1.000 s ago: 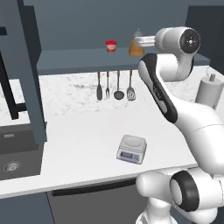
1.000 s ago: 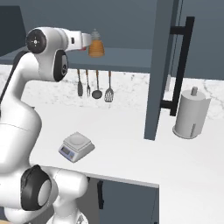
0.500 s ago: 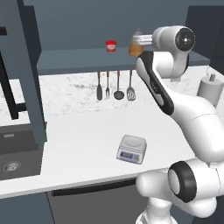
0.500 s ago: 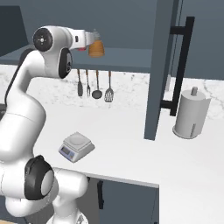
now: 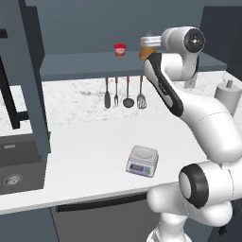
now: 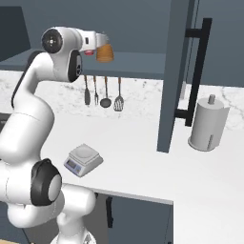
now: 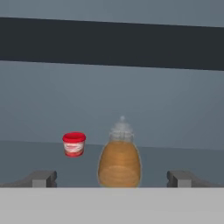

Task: Pick the honey bottle and place it on the digital scale for weighing, and close the cabinet.

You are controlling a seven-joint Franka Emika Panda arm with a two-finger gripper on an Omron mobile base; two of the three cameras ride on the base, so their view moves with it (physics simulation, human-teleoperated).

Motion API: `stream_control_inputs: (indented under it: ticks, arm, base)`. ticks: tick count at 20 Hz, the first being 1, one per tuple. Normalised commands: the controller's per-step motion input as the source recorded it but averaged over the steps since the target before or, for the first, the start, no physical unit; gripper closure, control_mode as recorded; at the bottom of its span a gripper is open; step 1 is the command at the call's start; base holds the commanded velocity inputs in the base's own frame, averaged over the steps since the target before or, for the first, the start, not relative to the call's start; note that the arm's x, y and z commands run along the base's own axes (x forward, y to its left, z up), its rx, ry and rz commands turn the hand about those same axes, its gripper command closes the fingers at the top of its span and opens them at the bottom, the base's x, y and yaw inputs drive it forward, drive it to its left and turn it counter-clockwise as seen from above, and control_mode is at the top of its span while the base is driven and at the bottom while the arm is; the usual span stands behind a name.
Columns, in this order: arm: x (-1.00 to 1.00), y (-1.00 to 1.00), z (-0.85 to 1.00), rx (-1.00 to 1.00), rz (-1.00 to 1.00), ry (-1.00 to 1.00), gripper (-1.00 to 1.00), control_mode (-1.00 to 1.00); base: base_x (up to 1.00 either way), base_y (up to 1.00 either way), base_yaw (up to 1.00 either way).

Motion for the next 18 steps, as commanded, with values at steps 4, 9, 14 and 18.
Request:
stream_control_inputs:
  ticks: [4,9,14,18]
  arm:
    - [0.19,0.0,0.0,0.0,0.0,-0.02,-1.0,-1.0]
    - [0.1,-0.01,0.0,0.0,0.0,-0.01,-1.0,-1.0]
    - [0.24,0.0,0.0,0.0,0.0,0.0,-1.0,-1.0]
    - [0.41,0.0,0.0,0.0,0.0,0.0,-1.0,-1.0]
  base:
    - [0.0,0.0,0.0]
    - [0.0,0.0,0.0]
    - [0.0,0.0,0.0]
    - [0.0,0.0,0.0]
